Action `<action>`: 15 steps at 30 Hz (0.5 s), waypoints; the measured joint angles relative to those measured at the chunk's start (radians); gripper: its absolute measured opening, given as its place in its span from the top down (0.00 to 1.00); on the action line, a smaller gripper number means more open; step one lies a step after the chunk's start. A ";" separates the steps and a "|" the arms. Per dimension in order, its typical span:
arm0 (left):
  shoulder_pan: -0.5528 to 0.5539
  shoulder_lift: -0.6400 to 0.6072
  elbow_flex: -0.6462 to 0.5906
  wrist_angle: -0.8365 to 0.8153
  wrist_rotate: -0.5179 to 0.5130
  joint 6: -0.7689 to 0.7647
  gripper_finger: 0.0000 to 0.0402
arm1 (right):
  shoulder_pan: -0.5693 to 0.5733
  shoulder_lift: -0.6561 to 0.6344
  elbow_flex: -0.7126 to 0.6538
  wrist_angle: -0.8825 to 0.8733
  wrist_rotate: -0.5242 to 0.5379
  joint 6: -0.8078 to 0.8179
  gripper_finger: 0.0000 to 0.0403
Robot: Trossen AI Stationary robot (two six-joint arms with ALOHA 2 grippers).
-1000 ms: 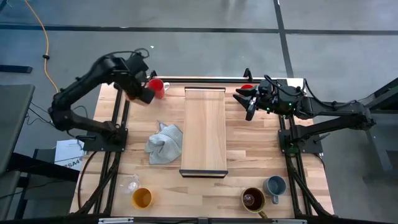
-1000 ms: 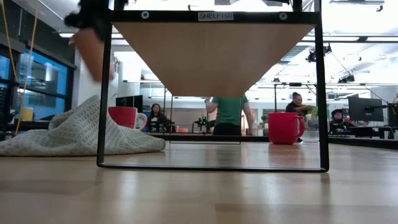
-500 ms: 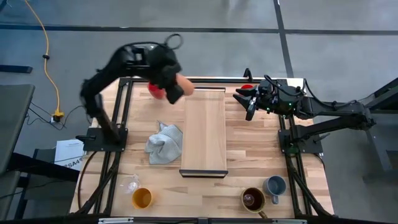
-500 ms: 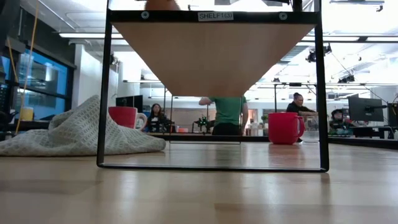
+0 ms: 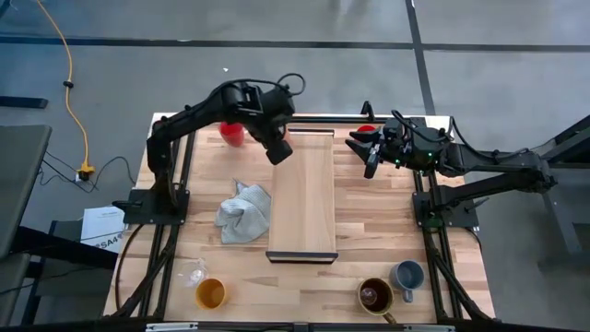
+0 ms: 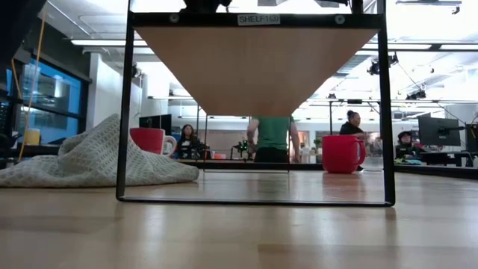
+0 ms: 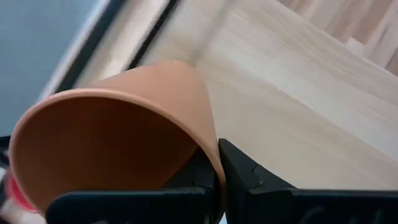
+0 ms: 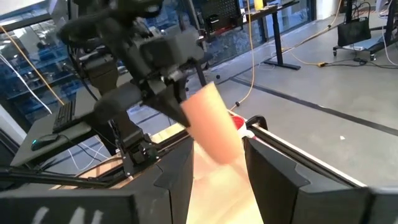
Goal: Stack small to large cups/mugs on shelf
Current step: Put the orange cup on the shelf
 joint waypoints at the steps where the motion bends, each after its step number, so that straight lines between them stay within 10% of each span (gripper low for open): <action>1: -0.001 0.000 0.000 0.001 0.019 0.008 1.00 | 0.000 0.000 0.000 0.000 0.000 0.000 0.66; 15: -0.014 0.085 0.001 0.001 -0.017 0.062 0.99 | 0.000 0.000 0.000 0.000 0.000 0.004 0.66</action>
